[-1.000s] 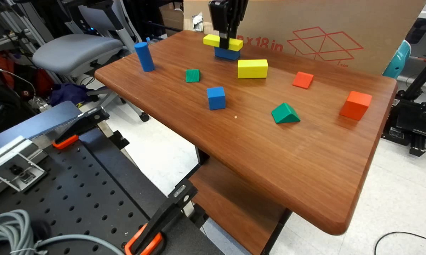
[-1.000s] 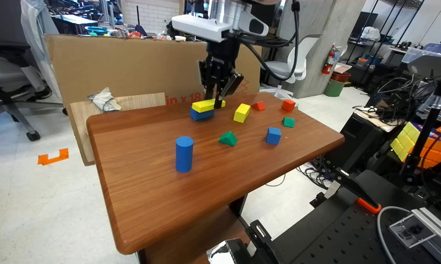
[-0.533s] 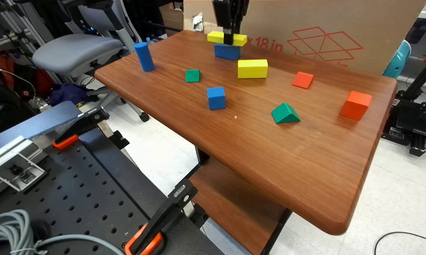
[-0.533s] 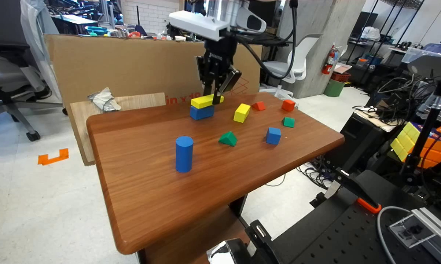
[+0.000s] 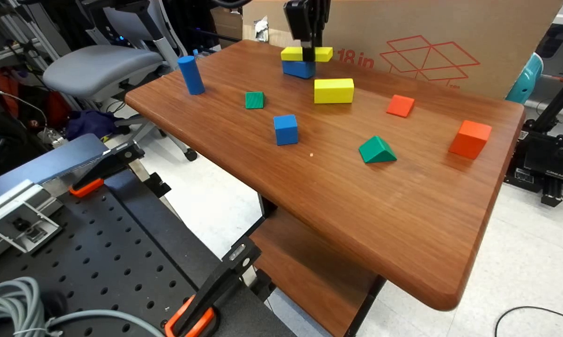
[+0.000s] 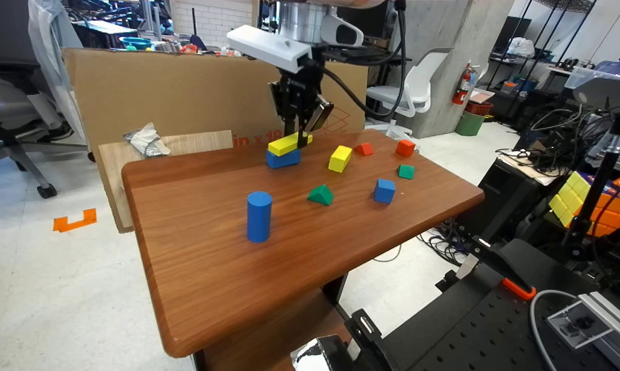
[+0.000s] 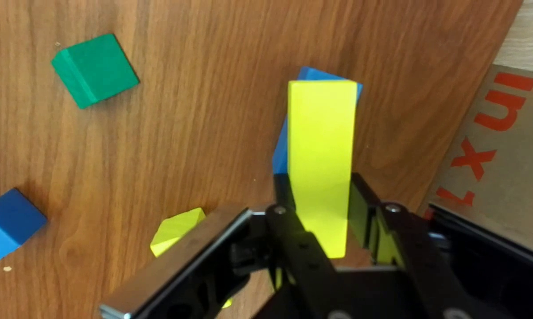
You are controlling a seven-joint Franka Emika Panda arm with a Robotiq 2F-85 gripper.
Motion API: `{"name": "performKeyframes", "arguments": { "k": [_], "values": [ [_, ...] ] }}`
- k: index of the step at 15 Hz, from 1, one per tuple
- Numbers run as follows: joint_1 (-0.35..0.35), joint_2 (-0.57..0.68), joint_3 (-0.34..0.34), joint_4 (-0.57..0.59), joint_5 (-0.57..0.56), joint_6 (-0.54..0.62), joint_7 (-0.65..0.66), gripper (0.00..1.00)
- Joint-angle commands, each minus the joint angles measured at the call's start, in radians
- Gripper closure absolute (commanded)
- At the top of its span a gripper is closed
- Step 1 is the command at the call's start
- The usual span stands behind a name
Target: Put the yellow block on top of the blue block
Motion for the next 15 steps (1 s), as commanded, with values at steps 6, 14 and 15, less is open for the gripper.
{"name": "performKeyframes", "arguments": {
  "k": [6, 14, 15],
  "values": [
    [0.019, 0.022, -0.009, 0.015, -0.01, 0.009, 0.034, 0.92],
    [0.01, 0.025, -0.002, 0.011, 0.004, 0.001, 0.062, 0.28],
    [0.01, 0.026, -0.001, 0.01, 0.006, 0.001, 0.065, 0.21]
  ]
}}
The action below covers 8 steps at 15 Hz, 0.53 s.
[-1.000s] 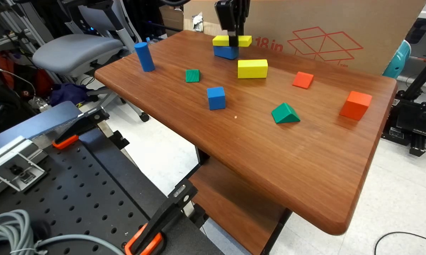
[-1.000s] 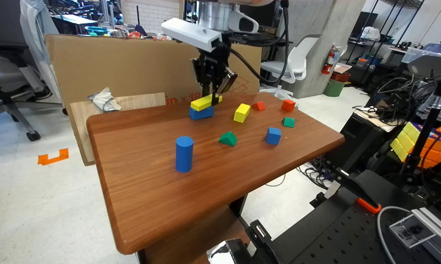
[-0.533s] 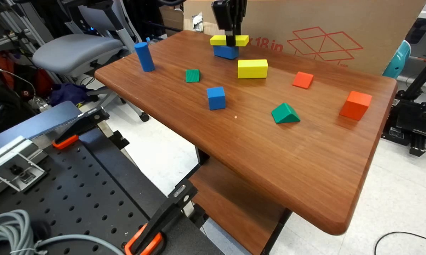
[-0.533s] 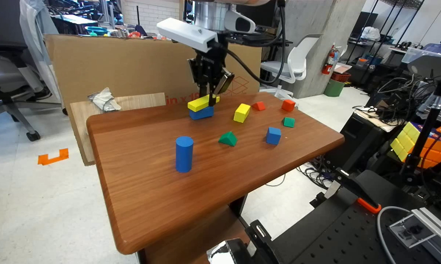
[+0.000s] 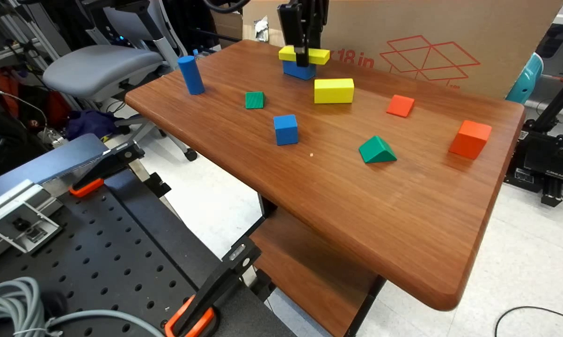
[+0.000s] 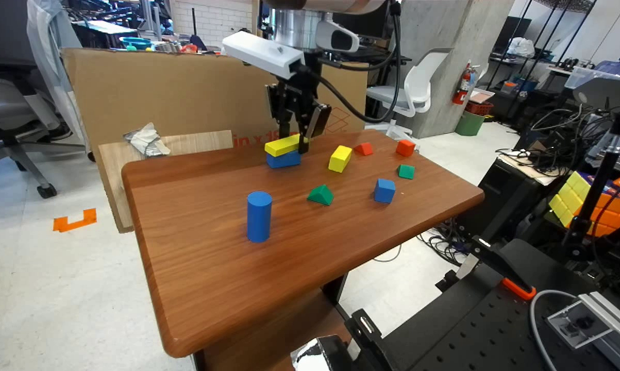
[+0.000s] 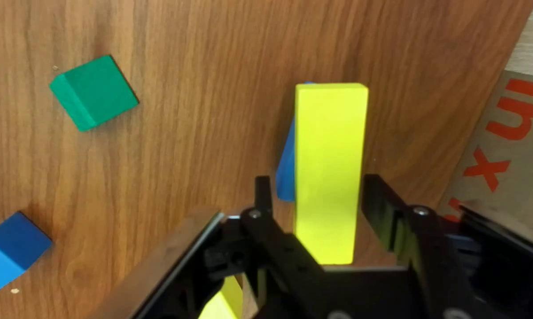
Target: Put the yellow block on top of the blue block
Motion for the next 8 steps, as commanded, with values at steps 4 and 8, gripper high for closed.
{"name": "performKeyframes", "arguments": {
  "k": [4, 8],
  "values": [
    [-0.006, -0.029, 0.014, -0.03, 0.023, 0.004, 0.006, 0.0],
    [0.004, -0.167, 0.029, -0.132, 0.011, 0.032, -0.026, 0.0]
  ]
}}
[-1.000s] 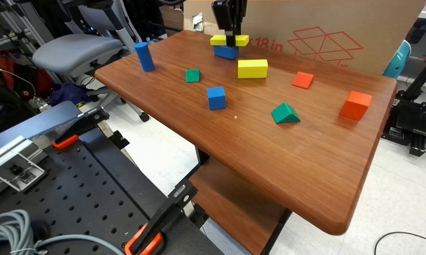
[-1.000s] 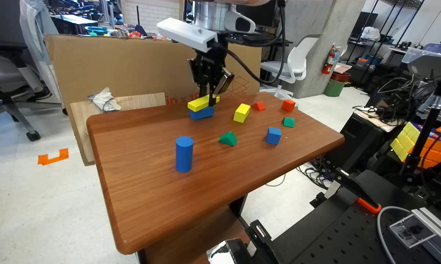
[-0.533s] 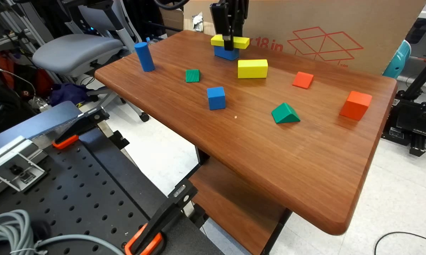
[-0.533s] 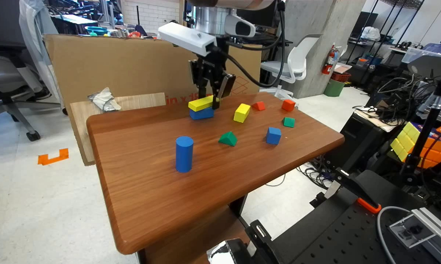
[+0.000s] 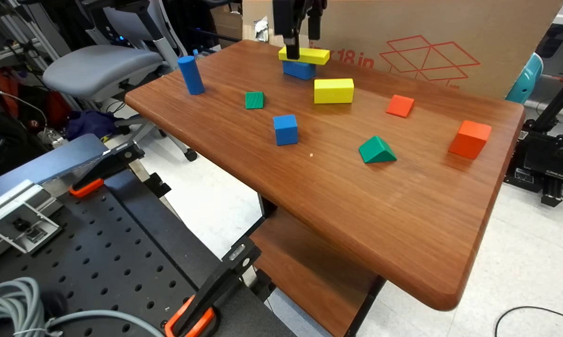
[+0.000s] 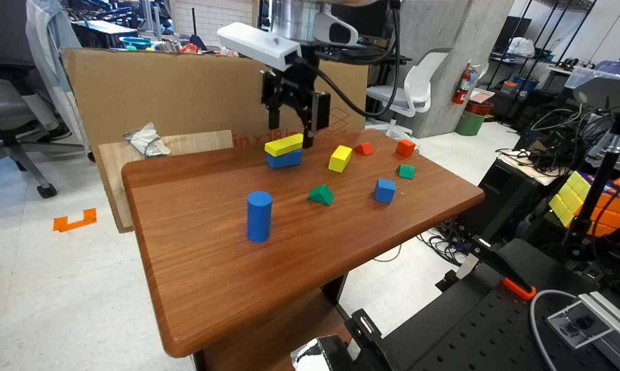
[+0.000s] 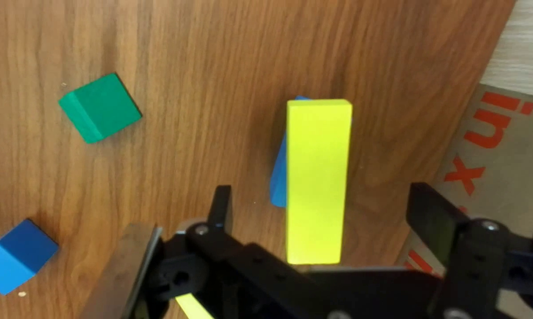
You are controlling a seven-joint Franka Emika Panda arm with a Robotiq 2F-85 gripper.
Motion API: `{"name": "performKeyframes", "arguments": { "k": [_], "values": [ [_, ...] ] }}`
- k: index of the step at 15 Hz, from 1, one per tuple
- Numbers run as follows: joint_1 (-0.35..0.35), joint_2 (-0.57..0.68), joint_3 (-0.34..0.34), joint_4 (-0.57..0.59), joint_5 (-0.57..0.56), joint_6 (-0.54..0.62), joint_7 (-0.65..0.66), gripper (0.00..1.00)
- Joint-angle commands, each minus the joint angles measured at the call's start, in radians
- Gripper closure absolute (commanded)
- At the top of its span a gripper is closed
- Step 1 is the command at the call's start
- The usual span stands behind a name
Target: Put the yellow block on top of the blue block
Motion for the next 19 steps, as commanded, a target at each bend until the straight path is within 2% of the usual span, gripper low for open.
{"name": "performKeyframes", "arguments": {
  "k": [1, 3, 9, 13, 14, 15, 19],
  "values": [
    [-0.005, -0.19, 0.036, -0.156, -0.001, 0.023, -0.087, 0.0],
    [-0.019, -0.297, 0.069, -0.237, 0.001, -0.006, -0.207, 0.0],
    [-0.023, -0.607, 0.095, -0.49, -0.062, -0.163, -0.469, 0.0],
    [-0.044, -0.772, 0.113, -0.592, -0.123, -0.293, -0.646, 0.0],
    [-0.052, -0.806, 0.117, -0.605, -0.134, -0.332, -0.699, 0.0],
    [-0.057, -0.714, 0.128, -0.546, -0.098, -0.285, -0.624, 0.0],
    [-0.073, -0.793, 0.137, -0.595, -0.103, -0.32, -0.692, 0.0]
  ]
}}
